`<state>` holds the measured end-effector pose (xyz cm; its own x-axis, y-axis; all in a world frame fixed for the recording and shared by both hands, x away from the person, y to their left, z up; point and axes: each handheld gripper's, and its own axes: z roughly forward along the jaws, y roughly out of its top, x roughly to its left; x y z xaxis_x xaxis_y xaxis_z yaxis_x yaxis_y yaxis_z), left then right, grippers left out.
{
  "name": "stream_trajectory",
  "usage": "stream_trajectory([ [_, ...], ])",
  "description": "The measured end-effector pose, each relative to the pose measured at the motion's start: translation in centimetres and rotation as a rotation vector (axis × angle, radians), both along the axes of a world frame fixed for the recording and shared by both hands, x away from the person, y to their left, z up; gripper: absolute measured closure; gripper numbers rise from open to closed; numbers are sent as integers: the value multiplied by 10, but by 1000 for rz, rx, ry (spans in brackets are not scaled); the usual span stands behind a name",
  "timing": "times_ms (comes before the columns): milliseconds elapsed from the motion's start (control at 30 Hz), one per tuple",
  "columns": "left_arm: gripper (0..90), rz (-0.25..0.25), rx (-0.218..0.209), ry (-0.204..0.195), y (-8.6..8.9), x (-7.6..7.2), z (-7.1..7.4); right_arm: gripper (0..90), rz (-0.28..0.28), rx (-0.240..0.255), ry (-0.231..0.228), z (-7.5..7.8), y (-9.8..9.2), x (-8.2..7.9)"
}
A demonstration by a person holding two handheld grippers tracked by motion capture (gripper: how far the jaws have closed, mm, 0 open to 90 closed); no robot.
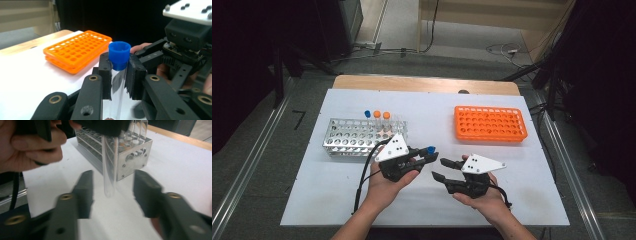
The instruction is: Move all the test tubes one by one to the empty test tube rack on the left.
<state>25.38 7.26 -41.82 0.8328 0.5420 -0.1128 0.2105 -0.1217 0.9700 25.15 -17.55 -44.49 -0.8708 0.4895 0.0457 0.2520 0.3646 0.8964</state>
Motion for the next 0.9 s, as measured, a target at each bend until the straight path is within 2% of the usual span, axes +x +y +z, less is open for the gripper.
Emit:
stream_trajectory([
  [100,771,32,-2,-1,10,2,2,290,-7,11,7,0,-10,4],
  [167,771,51,-11,2,18,4,4,173,-30,6,-6,0,-17,6],
  [267,771,77,-9,-4,29,6,7,48,-65,21,-6,0,-29,8],
  [400,771,112,-2,-8,43,8,10,23,-91,41,-3,1,-47,10],
  [533,771,146,-5,-12,58,9,13,17,-120,25,-29,0,-62,9],
  [900,771,246,-5,-23,100,15,21,16,-201,20,-24,-6,-99,6],
])
